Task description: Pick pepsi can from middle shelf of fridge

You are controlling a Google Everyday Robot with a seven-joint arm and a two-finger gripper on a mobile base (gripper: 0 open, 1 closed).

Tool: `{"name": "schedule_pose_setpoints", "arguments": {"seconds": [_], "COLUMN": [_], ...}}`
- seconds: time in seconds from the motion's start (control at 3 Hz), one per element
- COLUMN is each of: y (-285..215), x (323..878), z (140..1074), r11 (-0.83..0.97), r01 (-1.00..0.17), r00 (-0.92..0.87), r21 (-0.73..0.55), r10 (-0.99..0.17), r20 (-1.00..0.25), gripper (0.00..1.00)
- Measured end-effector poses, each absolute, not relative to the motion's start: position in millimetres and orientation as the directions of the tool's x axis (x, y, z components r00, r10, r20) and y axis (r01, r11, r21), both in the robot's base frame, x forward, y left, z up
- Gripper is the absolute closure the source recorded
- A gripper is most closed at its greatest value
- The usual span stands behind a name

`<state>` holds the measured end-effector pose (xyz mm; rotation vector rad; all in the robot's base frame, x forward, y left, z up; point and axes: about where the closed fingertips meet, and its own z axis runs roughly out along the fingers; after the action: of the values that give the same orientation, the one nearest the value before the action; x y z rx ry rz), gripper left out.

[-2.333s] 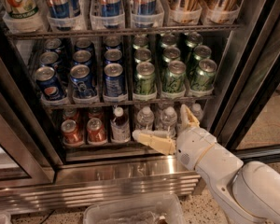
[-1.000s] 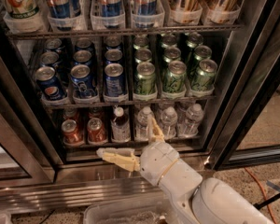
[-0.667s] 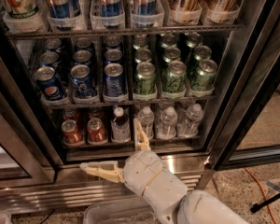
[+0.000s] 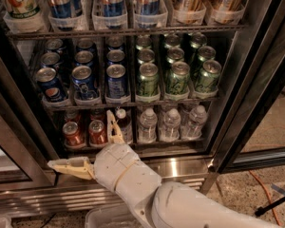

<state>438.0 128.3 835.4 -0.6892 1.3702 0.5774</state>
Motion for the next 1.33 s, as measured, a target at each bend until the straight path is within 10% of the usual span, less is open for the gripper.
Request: {"name": "schedule_pose_setpoints", "arguments": {"seconds": [1.33], "y": [170.1], "x": [494.3], "z": [834.0], "r11": [0.716], "r01": [-0.692], "r00": [0.117], "r21": [-0.091], "r10": [-0.013], "r20": [-0.993], "gripper": [0.00]}}
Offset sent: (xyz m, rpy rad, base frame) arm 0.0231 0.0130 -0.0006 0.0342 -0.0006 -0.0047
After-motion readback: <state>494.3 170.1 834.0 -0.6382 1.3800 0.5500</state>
